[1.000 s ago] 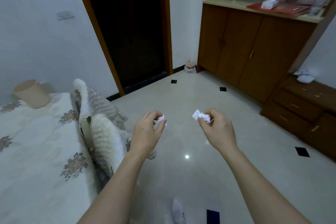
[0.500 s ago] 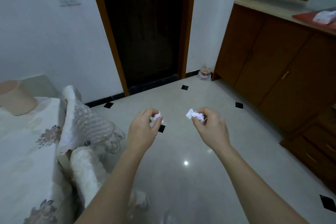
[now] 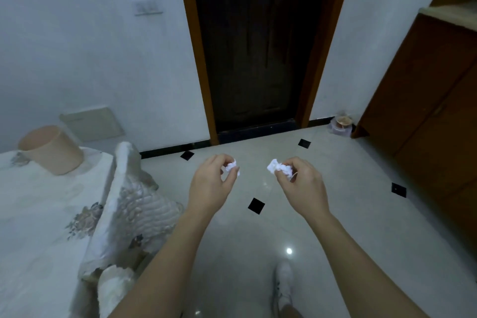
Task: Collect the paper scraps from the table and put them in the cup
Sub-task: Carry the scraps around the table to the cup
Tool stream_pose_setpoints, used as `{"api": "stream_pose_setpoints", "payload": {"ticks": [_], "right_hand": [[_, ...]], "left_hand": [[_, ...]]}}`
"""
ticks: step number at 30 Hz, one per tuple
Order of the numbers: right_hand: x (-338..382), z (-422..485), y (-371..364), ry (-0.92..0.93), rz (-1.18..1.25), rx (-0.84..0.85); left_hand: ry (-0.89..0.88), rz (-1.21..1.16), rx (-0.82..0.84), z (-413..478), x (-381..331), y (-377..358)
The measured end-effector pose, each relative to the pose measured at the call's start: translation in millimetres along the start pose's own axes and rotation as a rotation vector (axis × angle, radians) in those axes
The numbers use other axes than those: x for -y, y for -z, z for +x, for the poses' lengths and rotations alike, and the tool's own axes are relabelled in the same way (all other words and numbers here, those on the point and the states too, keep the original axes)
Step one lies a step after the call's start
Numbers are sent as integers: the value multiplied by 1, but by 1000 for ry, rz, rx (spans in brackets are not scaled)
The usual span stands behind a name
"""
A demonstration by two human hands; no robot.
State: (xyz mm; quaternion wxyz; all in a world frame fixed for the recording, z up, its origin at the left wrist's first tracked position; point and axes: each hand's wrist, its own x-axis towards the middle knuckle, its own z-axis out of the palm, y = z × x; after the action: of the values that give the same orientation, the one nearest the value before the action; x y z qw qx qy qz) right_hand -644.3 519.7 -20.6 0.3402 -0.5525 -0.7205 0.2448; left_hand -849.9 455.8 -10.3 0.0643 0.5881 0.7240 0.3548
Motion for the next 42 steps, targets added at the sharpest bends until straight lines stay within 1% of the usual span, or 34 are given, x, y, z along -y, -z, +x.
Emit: {"api": "stream_pose_setpoints", "payload": {"ticks": [10,15,20,23,28,32,35,42], "right_hand": [[-21,201,-54,87,20,165],[-10,296,-82,208,30,276],[10,349,-132,294,76,398],[29,370,-167,356,96,465],[67,398,-231,441,111,562],[102,423,-287,486,97,616],[139,444,-333,529,91,653],[244,497,-449,580,128,691]], "left_hand": [[141,99,-74,158,30,-46],[212,131,-198,227,48,-52],[325,150,-304,251,82,-43],[426,173,-332,258,105,-32],[520,223,-422,276,150,-10],[585,231,-482,300,199,8],[605,255,-541,321,245,28],[652,273,-577,385,353,100]]}}
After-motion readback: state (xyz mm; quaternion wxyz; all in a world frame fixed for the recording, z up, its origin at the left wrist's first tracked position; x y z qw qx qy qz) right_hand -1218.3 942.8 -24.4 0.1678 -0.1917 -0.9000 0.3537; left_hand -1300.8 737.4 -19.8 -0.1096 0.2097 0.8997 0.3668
